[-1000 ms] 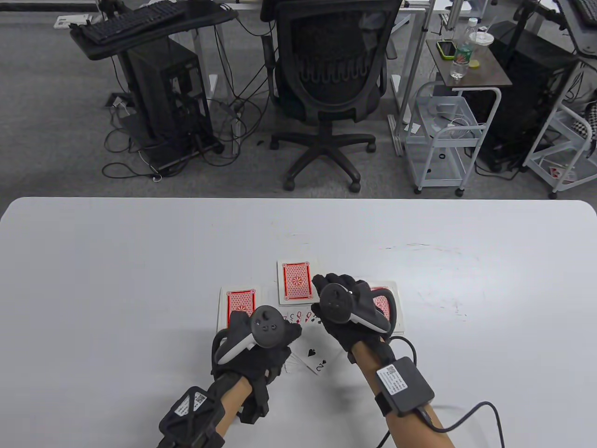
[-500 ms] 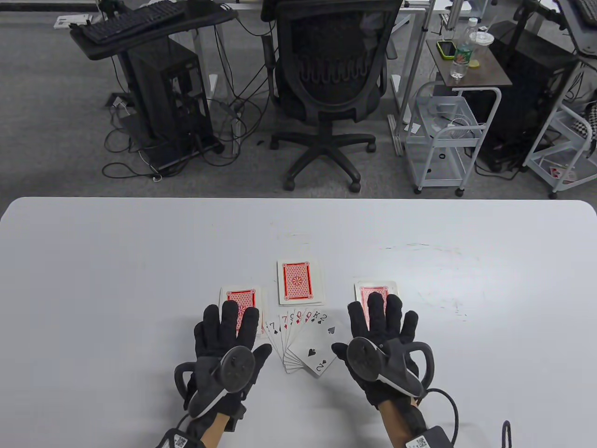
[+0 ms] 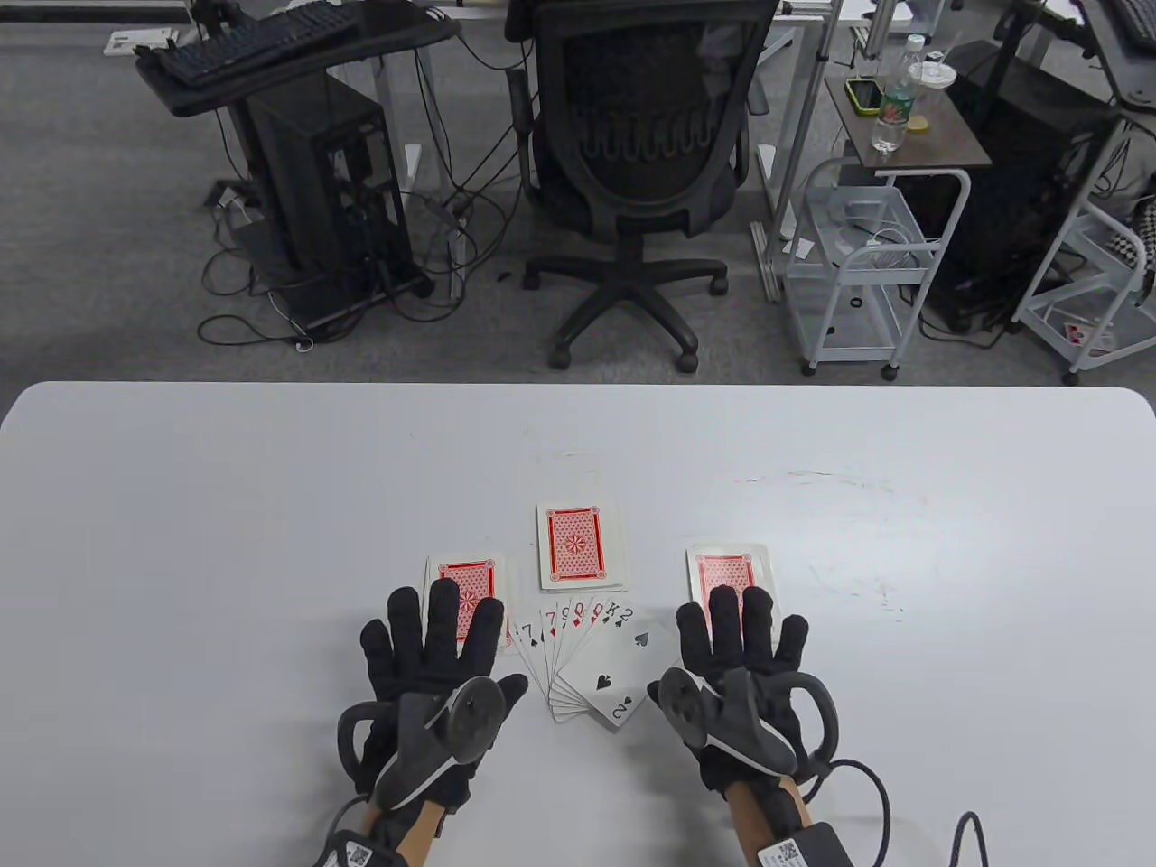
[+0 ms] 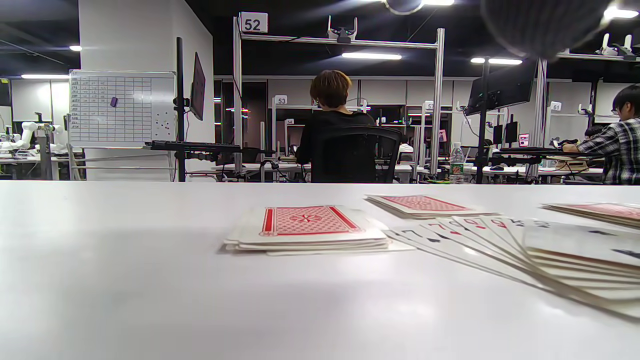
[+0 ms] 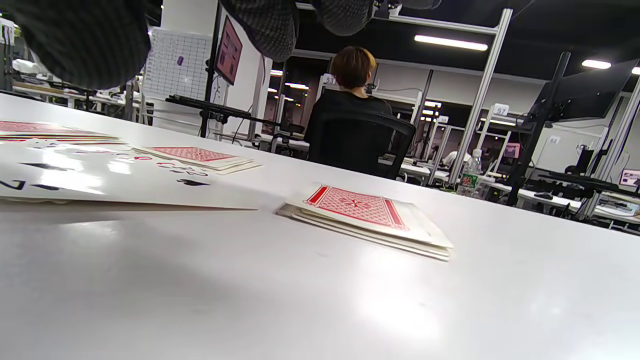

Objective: Four-player card dealing with fan arrangement

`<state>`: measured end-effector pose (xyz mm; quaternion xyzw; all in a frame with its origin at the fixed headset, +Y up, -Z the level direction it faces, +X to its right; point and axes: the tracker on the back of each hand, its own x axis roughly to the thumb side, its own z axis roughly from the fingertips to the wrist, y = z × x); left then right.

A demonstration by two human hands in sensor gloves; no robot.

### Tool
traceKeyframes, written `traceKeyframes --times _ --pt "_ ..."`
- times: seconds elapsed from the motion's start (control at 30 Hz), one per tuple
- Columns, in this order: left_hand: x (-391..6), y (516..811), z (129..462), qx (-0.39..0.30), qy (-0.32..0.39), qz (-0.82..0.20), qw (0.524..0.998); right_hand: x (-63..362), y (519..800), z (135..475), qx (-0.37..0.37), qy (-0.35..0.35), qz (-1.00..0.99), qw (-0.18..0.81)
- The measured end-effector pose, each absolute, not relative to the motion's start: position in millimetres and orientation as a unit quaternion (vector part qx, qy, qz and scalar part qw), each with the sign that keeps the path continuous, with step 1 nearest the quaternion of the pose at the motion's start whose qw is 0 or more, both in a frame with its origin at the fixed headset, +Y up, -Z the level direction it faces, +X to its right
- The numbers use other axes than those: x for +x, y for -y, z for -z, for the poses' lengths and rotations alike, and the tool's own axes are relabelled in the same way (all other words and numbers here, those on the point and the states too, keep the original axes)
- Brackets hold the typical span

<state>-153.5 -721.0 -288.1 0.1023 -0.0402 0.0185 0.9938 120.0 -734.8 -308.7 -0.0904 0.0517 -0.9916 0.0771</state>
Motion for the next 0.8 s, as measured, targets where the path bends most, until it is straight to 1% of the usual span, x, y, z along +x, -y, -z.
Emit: traceKeyframes --times 0.8 --pt "-153.6 721.5 286.5 0.116 0.045 -0.009 0.992 114.0 735.3 310.8 -0.098 -0.069 0.990 0.072"
